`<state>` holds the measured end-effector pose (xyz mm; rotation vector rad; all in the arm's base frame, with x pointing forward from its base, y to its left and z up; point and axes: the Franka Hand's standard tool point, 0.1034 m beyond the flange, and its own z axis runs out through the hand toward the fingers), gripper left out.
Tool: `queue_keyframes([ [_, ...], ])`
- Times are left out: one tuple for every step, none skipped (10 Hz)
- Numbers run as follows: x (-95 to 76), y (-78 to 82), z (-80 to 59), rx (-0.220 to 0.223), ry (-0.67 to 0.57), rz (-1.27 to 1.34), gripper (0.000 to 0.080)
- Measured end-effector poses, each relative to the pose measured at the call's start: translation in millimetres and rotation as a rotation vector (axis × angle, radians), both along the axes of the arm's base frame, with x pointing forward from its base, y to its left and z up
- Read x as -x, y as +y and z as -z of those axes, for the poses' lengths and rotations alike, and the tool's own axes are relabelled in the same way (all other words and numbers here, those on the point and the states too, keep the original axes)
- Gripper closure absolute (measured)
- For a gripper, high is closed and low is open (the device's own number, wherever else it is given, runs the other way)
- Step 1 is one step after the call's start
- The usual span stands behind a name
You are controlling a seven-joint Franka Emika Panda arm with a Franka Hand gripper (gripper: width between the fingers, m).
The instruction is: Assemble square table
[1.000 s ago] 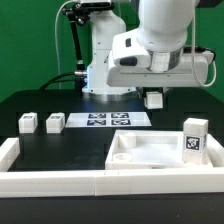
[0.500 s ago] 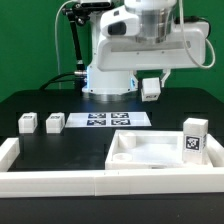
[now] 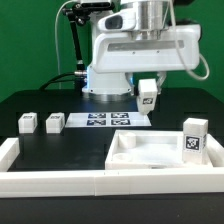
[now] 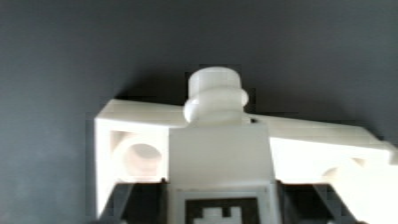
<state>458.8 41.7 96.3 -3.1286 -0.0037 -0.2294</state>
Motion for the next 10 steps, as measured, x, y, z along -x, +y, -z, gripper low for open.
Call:
queue_keyframes([
  [-9.7,-5.6,-5.8,0.011,-0.059,-0.026,0.0511],
  [-19.9,-14.3,-11.5,0.032,-0.155,-0.037,0.0511],
  [-23.0,-20.3,-12.8,0.041,-0.181,-0.038,0.0511],
  [-31.9,-22.8,-21.6,0.054,-0.263,-0.031,0.0511],
  [-30.4,-26.6,-20.9,0.073,-0.315,-0.033,0.0511],
  [-28.4,-25.9,-17.7,0.07,-0.294,-0.034,0.0511],
  [-29.2,-25.7,-18.0,0.07,-0.295,-0.034,0.0511],
  [-29.5,-26.9,-11.1,0.084,-0.309,-0.04,0.0511],
  [-34.6,-27.7,-6.7,0.09,-0.305,-0.046,0.0511],
  [-51.5,-29.5,-11.6,0.088,-0.31,-0.042,0.0511],
])
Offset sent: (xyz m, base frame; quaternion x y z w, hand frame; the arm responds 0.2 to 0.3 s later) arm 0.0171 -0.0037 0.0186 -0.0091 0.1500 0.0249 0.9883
